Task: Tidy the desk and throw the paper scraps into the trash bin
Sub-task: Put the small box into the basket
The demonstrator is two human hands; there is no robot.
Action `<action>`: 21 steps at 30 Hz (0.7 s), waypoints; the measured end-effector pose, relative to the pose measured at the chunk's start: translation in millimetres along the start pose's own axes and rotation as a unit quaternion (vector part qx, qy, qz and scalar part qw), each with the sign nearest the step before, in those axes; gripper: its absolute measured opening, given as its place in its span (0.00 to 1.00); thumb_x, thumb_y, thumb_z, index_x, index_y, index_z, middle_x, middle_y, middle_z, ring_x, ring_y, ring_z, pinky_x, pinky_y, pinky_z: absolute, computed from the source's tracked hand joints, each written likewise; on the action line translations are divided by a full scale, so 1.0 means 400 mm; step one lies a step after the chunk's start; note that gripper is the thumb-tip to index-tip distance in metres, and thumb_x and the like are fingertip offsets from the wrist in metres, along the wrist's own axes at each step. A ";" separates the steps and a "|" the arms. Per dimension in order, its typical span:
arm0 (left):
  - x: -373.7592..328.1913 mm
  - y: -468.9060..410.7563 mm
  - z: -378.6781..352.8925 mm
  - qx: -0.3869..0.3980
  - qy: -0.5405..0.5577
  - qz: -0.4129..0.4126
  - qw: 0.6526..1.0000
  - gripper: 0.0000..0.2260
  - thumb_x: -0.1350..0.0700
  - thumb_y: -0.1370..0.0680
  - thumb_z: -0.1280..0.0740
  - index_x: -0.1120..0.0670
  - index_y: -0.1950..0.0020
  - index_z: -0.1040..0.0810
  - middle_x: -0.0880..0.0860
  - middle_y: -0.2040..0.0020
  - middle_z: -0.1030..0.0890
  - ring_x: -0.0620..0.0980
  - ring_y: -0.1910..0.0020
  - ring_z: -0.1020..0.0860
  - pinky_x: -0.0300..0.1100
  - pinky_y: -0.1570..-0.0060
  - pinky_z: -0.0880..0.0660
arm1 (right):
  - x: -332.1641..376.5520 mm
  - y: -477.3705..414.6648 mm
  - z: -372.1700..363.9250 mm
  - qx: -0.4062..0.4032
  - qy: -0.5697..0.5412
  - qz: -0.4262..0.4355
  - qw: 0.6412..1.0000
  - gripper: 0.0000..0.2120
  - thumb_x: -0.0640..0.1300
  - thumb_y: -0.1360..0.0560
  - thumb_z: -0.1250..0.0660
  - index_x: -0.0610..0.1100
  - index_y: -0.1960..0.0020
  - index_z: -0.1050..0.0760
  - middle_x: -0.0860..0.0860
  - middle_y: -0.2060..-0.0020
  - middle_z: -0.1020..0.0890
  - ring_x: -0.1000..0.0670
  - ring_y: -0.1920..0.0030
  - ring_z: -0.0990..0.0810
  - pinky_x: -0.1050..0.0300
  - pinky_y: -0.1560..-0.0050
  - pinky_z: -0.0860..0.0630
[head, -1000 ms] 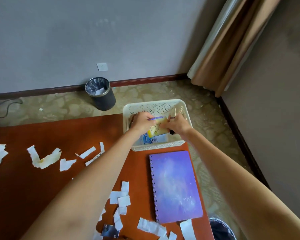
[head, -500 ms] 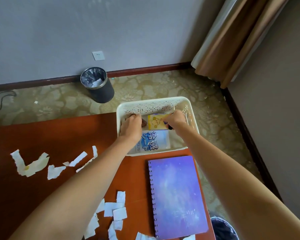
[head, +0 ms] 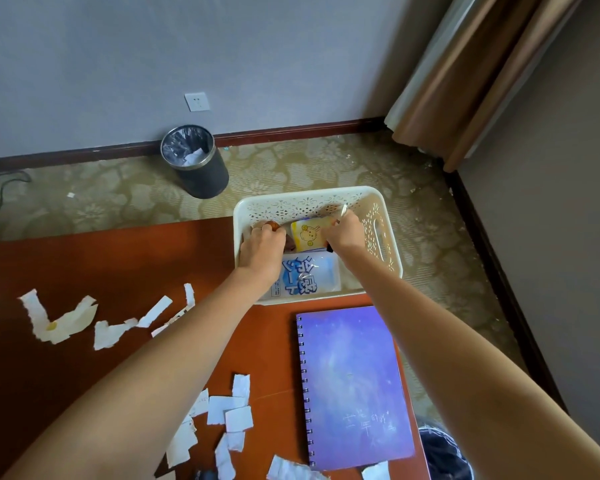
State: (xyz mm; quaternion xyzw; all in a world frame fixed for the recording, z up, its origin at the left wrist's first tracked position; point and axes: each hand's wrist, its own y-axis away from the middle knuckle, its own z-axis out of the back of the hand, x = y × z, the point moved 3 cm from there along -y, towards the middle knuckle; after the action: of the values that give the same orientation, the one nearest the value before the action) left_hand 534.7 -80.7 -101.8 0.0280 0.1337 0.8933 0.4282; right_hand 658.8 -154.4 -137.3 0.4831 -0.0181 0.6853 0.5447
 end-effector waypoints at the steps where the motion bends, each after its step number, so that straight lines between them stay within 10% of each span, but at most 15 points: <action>1: 0.000 0.001 0.000 0.000 0.000 0.001 1.000 0.15 0.64 0.23 0.37 0.58 0.37 0.28 0.58 0.38 0.25 0.57 0.37 0.29 0.49 0.37 0.32 | -0.001 0.000 0.002 -0.002 0.006 0.005 1.000 0.14 0.31 0.28 0.40 0.34 0.42 0.30 0.44 0.60 0.23 0.48 0.63 0.24 0.62 0.73 0.29; 11: -0.046 0.022 0.030 -0.030 0.106 -0.001 0.994 0.16 0.66 0.23 0.40 0.59 0.35 0.30 0.58 0.38 0.27 0.57 0.38 0.28 0.48 0.42 0.28 | -0.004 0.050 0.065 0.074 0.243 0.069 0.965 0.04 0.38 0.24 0.41 0.38 0.56 0.31 0.48 0.67 0.29 0.47 0.61 0.26 0.63 0.72 0.36; 14: -0.064 0.040 0.016 -0.002 0.139 -0.011 0.990 0.14 0.67 0.22 0.41 0.60 0.37 0.27 0.57 0.38 0.26 0.57 0.41 0.26 0.49 0.45 0.25 | -0.031 0.075 0.062 0.161 0.307 0.032 0.938 0.15 0.37 0.24 0.44 0.43 0.69 0.39 0.49 0.71 0.34 0.49 0.64 0.27 0.65 0.72 0.37; 21: -0.070 0.044 -0.031 0.129 0.213 -0.020 0.968 0.12 0.62 0.21 0.42 0.59 0.39 0.24 0.60 0.40 0.23 0.58 0.43 0.23 0.49 0.46 0.24 | -0.066 0.080 0.050 0.153 0.315 0.000 0.937 0.13 0.44 0.25 0.36 0.40 0.64 0.35 0.44 0.61 0.26 0.45 0.62 0.24 0.63 0.73 0.32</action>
State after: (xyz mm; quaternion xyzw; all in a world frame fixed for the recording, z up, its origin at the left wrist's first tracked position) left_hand 536.9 -115.4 -107.3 -0.1103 0.3368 0.8451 0.4003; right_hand 645.6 -197.7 -128.7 0.3198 0.2594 0.7970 0.4418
